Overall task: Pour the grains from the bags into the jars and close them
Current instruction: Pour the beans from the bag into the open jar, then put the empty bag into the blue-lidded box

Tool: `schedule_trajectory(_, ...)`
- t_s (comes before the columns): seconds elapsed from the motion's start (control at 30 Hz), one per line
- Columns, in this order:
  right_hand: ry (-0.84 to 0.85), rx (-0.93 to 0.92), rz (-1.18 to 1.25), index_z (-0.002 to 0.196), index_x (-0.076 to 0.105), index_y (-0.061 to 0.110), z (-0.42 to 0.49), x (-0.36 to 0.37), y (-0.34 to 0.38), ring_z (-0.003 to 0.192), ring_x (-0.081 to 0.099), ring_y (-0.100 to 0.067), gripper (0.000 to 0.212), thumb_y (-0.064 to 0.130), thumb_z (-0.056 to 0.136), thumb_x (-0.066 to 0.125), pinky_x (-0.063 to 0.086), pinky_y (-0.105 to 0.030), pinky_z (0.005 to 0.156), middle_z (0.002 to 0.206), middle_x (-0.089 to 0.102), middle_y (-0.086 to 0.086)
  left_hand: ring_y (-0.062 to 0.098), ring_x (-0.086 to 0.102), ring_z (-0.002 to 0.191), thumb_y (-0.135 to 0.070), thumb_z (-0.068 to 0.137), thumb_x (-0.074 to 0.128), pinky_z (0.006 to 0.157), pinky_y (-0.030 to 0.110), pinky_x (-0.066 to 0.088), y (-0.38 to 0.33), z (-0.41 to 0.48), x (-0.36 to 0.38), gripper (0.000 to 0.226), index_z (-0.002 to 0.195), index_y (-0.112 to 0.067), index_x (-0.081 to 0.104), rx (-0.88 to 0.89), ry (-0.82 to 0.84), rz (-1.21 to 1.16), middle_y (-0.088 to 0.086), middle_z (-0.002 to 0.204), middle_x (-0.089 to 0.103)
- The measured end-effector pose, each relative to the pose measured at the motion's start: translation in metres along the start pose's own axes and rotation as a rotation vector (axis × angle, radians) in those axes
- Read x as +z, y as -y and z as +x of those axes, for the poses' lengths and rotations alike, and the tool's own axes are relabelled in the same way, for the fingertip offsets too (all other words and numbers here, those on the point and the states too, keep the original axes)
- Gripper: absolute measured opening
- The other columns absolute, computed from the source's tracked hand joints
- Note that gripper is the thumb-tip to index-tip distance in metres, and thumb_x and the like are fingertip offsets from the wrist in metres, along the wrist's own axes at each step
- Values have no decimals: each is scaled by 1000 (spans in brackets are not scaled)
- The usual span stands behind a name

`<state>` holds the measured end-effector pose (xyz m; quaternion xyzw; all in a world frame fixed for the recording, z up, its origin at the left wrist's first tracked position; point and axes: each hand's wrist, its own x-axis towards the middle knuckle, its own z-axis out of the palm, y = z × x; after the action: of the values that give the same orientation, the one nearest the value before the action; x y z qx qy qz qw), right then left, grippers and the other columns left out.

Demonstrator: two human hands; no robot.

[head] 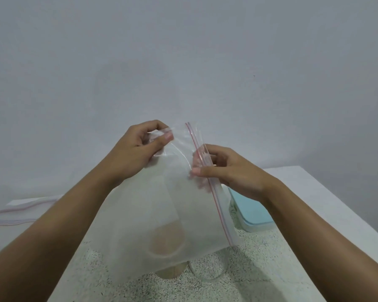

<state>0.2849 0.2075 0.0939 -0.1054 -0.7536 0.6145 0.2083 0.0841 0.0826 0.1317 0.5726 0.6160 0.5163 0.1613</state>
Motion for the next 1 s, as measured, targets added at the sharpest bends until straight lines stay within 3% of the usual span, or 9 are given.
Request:
schedule_trajectory(0.1,15,13,-68,104,60,8,-1,3,-5,80,62,-42,19,18,95,72,42,-52,76,97,71,-21,12,35,54,-31,101,59,50,18,35,0,2,-1,20,96,-12,64,-10,-30,-23,-2,59,44)
schedule_trajectory(0.2,34,46,-78,102,58,2,-2,5,-7,81,65,-34,19,13,95,71,50,-53,80,87,66,-18,10,37,53,-30,103,57,51,16,37,3,2,-5,20,97,-12,64,6,-40,-25,-6,56,46)
schedule_trajectory(0.37,33,112,-185,102,63,-2,-4,-2,-6,91,64,-32,19,13,95,72,50,-36,89,91,62,-8,10,40,47,-28,104,55,47,19,36,9,7,-18,20,96,-11,62,-32,-119,-136,-8,57,48)
schedule_trajectory(0.53,37,161,-160,110,60,-2,-2,-11,2,86,63,-32,31,22,94,71,50,-41,82,99,65,-32,26,37,59,-33,101,60,58,34,34,22,9,-38,16,96,-20,68,-62,-194,-308,9,68,49)
schedule_trajectory(0.63,29,153,-141,106,61,-4,-1,-16,0,83,61,-31,32,24,96,70,50,-40,78,90,65,-23,35,39,66,-34,99,62,65,43,33,28,7,-52,16,99,-20,70,-31,-180,-342,18,76,51)
schedule_trajectory(0.73,-3,151,-93,102,62,-6,1,-21,-5,79,60,-28,32,23,92,73,51,-34,72,87,61,-16,27,43,49,-31,102,57,54,31,33,31,5,-61,20,104,-19,72,-25,-114,-305,22,69,51)
schedule_trajectory(0.83,-23,118,-41,92,67,-1,-1,-32,-8,75,57,-26,27,17,81,84,49,-29,68,85,58,-17,17,49,49,-28,104,52,50,24,38,34,1,-62,27,115,-13,72,-66,-10,-310,29,73,49)
schedule_trajectory(0.9,-72,86,17,87,72,5,-1,-38,-11,73,60,-23,20,7,74,86,50,-26,67,83,60,-16,21,46,49,-27,103,53,52,28,37,35,-1,-60,26,117,-14,71,-95,17,-345,25,75,52)
schedule_trajectory(1.0,-327,77,232,91,74,11,4,-42,-19,69,65,-21,31,-4,65,82,56,-26,65,83,68,-11,21,45,48,-24,102,54,51,26,44,36,-3,-54,26,123,-17,68,-119,-2,-381,14,76,60)
